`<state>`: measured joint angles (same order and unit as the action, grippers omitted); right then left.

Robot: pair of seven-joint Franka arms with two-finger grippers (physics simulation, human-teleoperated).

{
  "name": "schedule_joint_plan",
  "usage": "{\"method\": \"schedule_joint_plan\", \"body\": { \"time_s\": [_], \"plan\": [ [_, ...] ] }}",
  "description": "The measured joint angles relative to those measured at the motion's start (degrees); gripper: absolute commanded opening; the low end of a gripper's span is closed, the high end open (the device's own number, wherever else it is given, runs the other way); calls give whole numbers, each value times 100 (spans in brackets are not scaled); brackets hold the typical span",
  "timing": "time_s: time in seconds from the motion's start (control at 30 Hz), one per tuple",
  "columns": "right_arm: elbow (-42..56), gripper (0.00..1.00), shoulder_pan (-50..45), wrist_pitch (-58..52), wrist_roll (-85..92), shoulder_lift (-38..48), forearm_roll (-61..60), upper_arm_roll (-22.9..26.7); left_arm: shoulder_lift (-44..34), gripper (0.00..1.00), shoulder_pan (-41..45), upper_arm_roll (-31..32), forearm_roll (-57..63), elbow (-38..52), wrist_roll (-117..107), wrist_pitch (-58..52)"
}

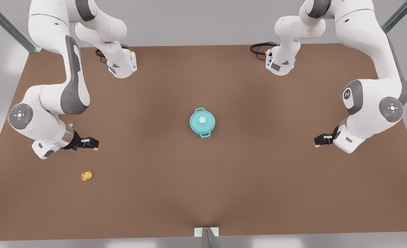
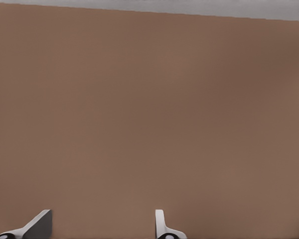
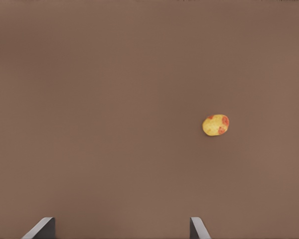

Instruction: Open the pot lid and put the potato into the pot

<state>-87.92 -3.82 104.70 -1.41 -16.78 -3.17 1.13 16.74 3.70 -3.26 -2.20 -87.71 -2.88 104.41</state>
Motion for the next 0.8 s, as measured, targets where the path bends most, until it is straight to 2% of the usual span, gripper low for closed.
{"method": "schedule_joint_plan", "body": {
  "time_s": [0.17,0.43,0.53,0.67,0.8],
  "plan": [
    [1,100,20,150,-57,-7,20,29,-84,100,43,91,3,-31,9,-66],
    [12,100,116,236,-878,-356,-84,51,-130,100,271,1338,19,-144,-99,-347],
    [-9,100,111,395,-1225,-684,-65,51,18,100,1060,1632,67,-244,-532,-274],
    [-751,100,133,1131,-1630,-685,116,184,191,100,1737,1693,172,-650,-1358,139],
    [-968,100,381,1980,-1954,-983,163,311,215,100,2524,1711,225,-1196,-2277,897]
  ]
}}
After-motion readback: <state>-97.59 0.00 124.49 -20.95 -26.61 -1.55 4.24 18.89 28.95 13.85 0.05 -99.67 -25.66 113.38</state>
